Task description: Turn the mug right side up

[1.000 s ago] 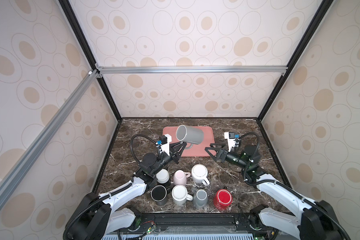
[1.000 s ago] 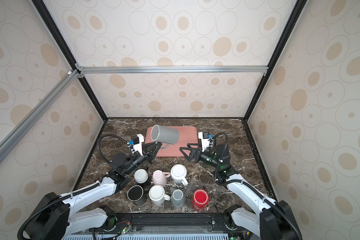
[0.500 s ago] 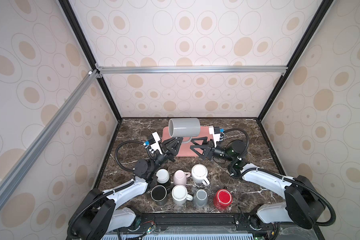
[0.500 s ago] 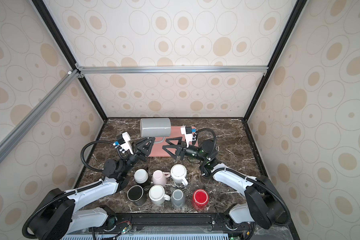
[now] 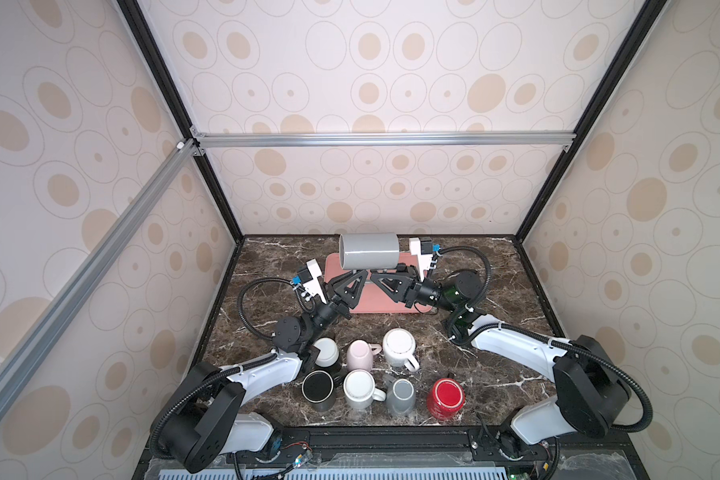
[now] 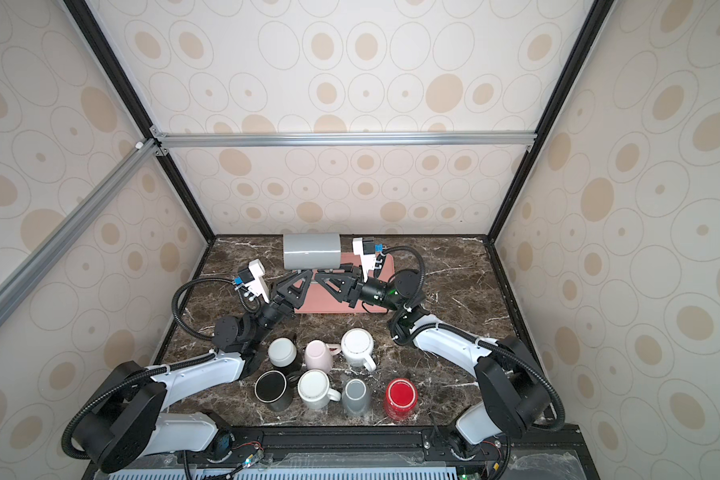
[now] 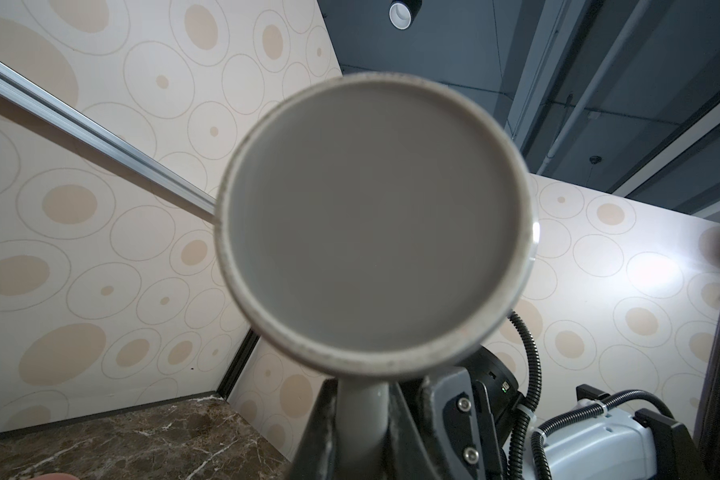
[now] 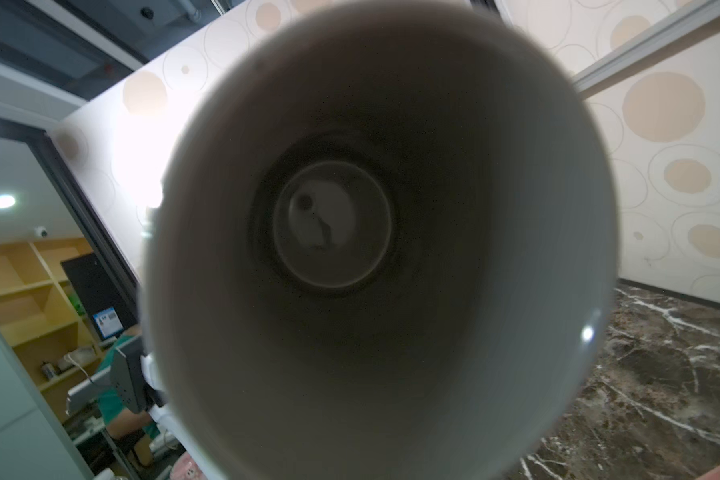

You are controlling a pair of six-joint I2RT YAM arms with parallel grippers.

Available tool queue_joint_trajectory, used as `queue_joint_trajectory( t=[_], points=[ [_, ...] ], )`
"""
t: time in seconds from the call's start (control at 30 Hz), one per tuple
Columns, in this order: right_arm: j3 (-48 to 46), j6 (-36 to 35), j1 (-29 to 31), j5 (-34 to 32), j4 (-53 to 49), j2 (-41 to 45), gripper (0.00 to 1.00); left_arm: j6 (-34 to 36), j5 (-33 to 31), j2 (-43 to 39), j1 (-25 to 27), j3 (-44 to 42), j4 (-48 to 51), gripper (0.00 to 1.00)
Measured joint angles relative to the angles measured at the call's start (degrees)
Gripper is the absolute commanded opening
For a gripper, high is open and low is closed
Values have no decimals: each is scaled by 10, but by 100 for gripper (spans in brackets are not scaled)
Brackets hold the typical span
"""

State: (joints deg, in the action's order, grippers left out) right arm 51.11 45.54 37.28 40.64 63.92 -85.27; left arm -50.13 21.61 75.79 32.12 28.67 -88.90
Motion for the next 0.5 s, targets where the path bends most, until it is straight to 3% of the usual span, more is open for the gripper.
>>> queue_joint_trajectory(
  t=[0.07, 0.13, 0.17, 0.3, 0.43, 0.5],
  points=[
    [0, -1, 0, -7, 0, -1, 4, -3, 4, -2, 0, 0, -3, 0],
    [0, -3, 1, -9, 2, -1, 0, -8, 2, -7, 0, 0, -2, 0],
    [0, -5, 3, -12, 3, -1, 0, -9, 1, -8, 0, 0, -2, 5],
    [-2, -14, 7, -35, -19, 7, 0, -3, -13, -23, 0, -3, 8, 70],
    [-3, -45, 9, -89, -122, 47, 0, 8, -47, -68, 0, -25, 31, 97],
    [-3, -66, 7, -118, -191, 71, 0, 16, -65, -95, 0, -40, 43, 99]
  ],
)
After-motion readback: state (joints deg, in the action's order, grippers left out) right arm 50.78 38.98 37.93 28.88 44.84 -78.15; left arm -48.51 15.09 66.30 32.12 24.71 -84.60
